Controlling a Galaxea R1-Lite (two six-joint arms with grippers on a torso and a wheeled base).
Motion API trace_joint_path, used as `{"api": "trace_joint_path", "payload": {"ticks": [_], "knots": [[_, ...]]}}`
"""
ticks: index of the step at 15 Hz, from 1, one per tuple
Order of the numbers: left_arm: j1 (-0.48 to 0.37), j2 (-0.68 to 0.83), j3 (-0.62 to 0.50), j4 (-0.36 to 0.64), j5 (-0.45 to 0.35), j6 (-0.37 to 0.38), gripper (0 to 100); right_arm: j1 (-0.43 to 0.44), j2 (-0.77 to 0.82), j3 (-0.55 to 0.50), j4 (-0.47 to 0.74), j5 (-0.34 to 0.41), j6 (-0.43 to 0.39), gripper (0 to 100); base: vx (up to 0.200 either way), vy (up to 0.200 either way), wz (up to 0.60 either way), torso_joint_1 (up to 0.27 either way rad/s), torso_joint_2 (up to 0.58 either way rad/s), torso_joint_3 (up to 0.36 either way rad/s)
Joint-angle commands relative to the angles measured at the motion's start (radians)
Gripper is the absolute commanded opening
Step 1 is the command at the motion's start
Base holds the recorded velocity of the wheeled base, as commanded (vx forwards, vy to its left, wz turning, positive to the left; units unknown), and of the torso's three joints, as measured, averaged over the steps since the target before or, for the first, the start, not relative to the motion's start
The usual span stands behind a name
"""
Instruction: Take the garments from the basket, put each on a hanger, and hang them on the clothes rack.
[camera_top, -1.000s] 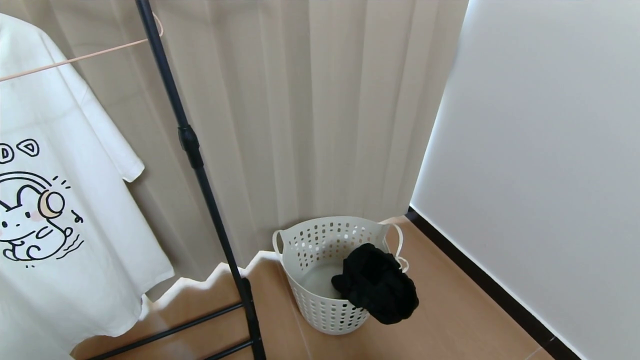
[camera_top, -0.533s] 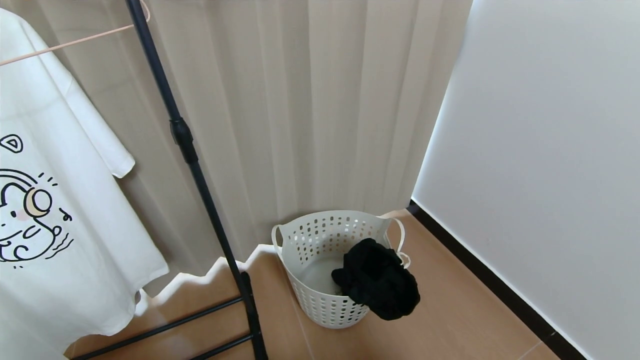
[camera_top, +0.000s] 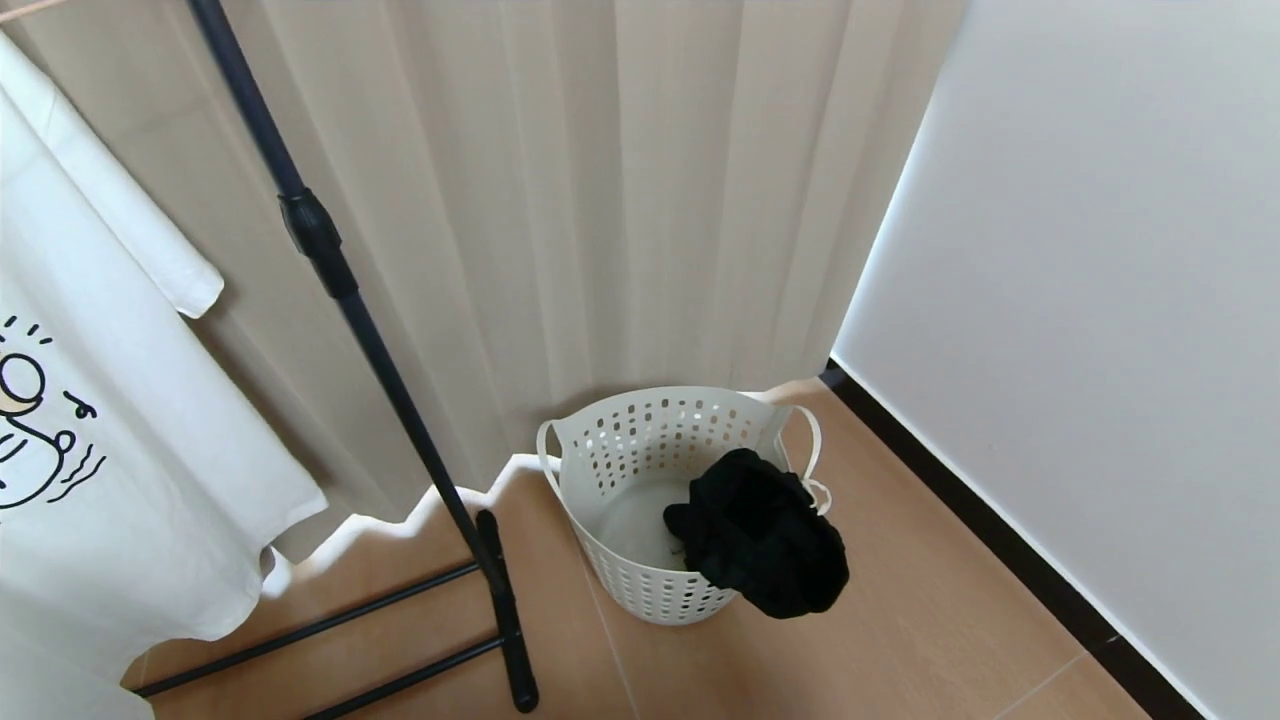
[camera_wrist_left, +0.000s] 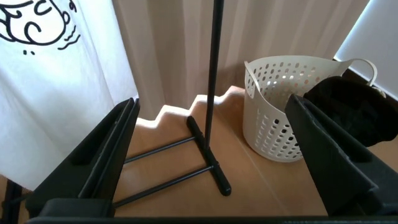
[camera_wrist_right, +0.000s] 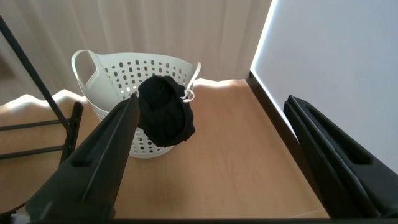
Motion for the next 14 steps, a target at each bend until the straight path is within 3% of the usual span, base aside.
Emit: {"api": "trace_joint_path", "payload": {"ticks": [1, 14], "knots": [[0.0, 0.002, 0.0, -0.001, 0.0, -0.003, 100, 0.0, 0.0, 0.0, 0.001, 0.0, -0.001, 100, 0.0, 0.0, 0.0, -0.007, 0.01, -0.203], [0.0, 0.002, 0.0, 0.001, 0.0, -0.001, 100, 0.0, 0.0, 0.0, -0.002, -0.001, 0.004, 100, 0.0, 0.0, 0.0, 0.003, 0.0, -0.198]]}}
